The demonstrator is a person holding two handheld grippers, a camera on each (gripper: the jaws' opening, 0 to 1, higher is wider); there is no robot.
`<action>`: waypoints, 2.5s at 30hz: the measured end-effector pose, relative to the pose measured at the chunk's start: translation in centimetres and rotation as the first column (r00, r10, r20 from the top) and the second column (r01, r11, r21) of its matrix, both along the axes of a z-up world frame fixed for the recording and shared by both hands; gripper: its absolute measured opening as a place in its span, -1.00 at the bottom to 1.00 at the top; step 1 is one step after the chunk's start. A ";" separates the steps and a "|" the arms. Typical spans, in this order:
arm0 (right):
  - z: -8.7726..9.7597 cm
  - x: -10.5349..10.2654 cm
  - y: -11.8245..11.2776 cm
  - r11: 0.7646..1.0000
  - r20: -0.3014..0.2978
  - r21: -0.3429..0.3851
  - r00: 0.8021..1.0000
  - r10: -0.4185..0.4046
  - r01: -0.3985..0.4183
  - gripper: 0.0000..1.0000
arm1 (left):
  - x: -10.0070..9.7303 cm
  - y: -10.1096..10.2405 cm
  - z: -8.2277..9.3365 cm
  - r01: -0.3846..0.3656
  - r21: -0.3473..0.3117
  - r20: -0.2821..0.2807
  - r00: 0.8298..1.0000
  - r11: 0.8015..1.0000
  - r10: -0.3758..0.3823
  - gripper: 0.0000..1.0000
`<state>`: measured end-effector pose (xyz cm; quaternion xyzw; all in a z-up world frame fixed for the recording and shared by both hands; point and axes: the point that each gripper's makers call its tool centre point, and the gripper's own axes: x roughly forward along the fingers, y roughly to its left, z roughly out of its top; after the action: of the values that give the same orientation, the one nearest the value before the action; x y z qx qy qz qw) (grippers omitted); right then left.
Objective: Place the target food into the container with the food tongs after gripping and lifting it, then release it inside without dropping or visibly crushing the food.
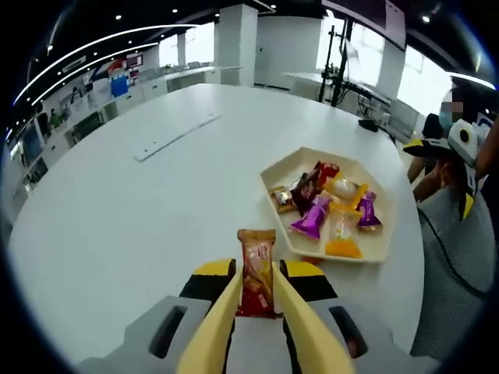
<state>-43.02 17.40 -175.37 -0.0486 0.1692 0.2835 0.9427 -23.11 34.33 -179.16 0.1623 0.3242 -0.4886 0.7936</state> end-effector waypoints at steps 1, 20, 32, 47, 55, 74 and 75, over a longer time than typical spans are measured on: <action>0.0 0.0 0.0 1.000 0.001 0.001 1.000 -0.001 0.001 0.99 | 0.1 0.0 0.4 -0.002 -0.005 0.000 1.000 1.000 0.002 -0.62; 0.3 0.1 -0.1 1.000 0.012 0.015 1.000 -0.007 0.007 0.99 | 2.4 -0.2 10.9 0.040 -0.108 0.063 0.997 0.993 -0.034 -0.59; 0.4 -0.1 0.2 1.000 0.016 0.012 1.000 0.010 -0.010 0.99 | 1.9 -0.8 12.5 0.078 -0.091 0.099 0.993 0.993 -0.069 -0.57; 0.7 0.0 0.0 1.000 0.028 0.015 1.000 0.000 -0.001 0.99 | 1.6 -2.0 13.5 0.108 -0.101 0.129 0.987 0.989 -0.095 -0.65; 0.6 0.1 0.0 1.000 0.029 0.012 1.000 -0.003 0.003 0.99 | 1.2 -2.2 13.0 0.135 -0.090 0.126 0.984 0.987 -0.123 -0.63; 0.6 0.1 -0.1 1.000 0.022 0.016 1.000 -0.010 0.009 0.99 | 1.0 -2.6 8.6 0.222 -0.028 0.100 0.971 0.975 -0.218 -0.60; 0.6 0.1 -0.1 1.000 0.022 0.016 1.000 -0.011 0.010 0.99 | 0.9 -2.7 8.0 0.233 -0.019 0.093 0.969 0.972 -0.230 -0.59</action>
<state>-42.94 17.29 -174.78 -0.0436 0.1568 0.2793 0.9463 -22.19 31.67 -171.15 0.2091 0.2595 -0.5748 0.7473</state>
